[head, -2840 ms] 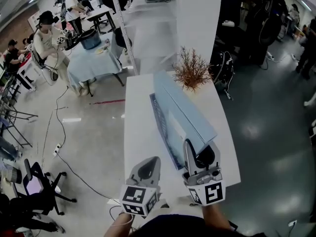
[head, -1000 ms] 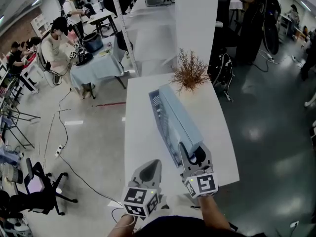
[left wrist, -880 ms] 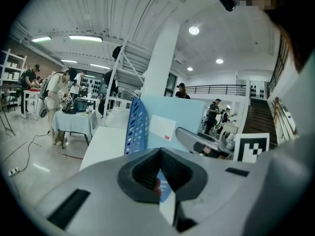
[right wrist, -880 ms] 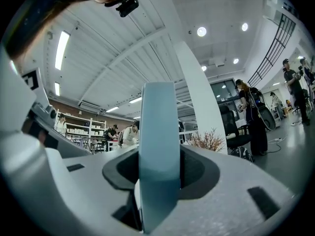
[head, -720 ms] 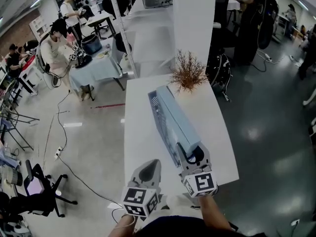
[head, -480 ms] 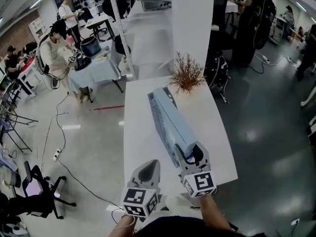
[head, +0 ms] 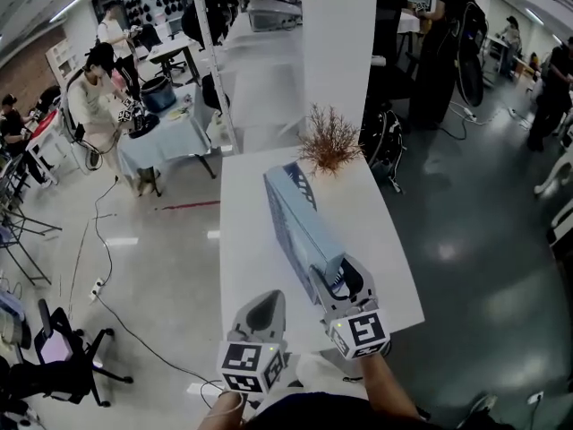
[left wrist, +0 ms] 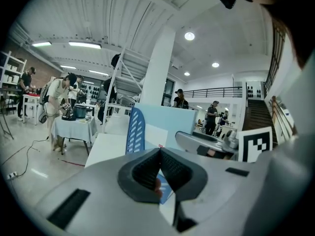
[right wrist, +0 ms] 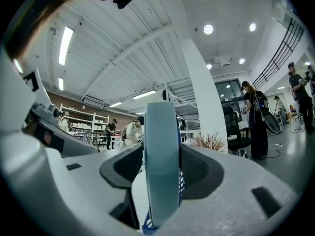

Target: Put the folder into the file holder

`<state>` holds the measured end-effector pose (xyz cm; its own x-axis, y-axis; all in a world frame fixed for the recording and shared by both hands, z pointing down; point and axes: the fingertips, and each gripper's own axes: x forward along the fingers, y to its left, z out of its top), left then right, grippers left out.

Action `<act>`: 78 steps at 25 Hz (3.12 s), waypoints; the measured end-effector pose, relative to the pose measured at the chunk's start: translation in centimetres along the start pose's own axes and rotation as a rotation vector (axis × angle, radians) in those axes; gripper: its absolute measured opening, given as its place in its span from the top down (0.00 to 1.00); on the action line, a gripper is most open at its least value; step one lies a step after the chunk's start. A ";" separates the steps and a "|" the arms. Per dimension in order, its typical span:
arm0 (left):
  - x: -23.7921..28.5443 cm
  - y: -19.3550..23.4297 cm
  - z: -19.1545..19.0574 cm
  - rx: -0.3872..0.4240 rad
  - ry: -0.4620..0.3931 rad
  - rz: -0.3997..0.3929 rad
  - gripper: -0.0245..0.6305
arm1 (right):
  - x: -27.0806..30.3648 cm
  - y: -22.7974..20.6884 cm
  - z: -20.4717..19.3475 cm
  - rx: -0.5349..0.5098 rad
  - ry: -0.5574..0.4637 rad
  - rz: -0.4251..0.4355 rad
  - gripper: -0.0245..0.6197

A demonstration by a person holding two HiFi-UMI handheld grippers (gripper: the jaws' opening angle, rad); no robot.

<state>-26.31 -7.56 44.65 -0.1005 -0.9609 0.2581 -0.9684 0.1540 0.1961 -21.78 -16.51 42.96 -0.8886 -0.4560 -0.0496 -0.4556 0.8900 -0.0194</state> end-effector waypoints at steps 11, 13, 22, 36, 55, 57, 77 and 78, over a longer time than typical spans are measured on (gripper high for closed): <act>-1.6 -0.1 0.9 0.015 -0.037 -0.002 0.96 | -2.2 0.3 1.7 -0.044 -0.010 -0.022 0.65; -1.8 -0.1 1.0 0.025 -0.035 -0.007 0.96 | -2.5 0.5 2.0 -0.048 -0.005 -0.023 0.65; -3.3 -0.2 1.5 0.040 -0.053 -0.009 0.96 | -5.3 0.7 3.7 -0.073 -0.022 -0.035 0.69; -7.3 -1.9 0.9 0.044 -0.083 -0.010 0.96 | -11.5 2.4 3.7 -0.121 0.012 -0.100 0.81; -13.9 -2.6 1.2 0.111 -0.139 -0.015 0.96 | -16.3 5.1 5.9 -0.035 -0.002 -0.180 0.96; -14.3 -2.7 1.0 0.111 -0.140 -0.013 0.96 | -16.7 5.4 6.4 -0.037 -0.008 -0.174 0.96; -12.8 -4.5 1.3 0.115 -0.146 -0.013 0.96 | -18.2 4.1 8.0 -0.074 -0.022 -0.164 0.96; -12.8 -5.0 1.4 0.118 -0.147 -0.015 0.96 | -18.5 3.9 8.2 -0.076 -0.024 -0.163 0.96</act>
<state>-20.55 3.60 39.02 -0.1096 -0.9875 0.1137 -0.9892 0.1196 0.0846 -6.67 -4.59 35.66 -0.8017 -0.5929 -0.0754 -0.5968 0.8010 0.0468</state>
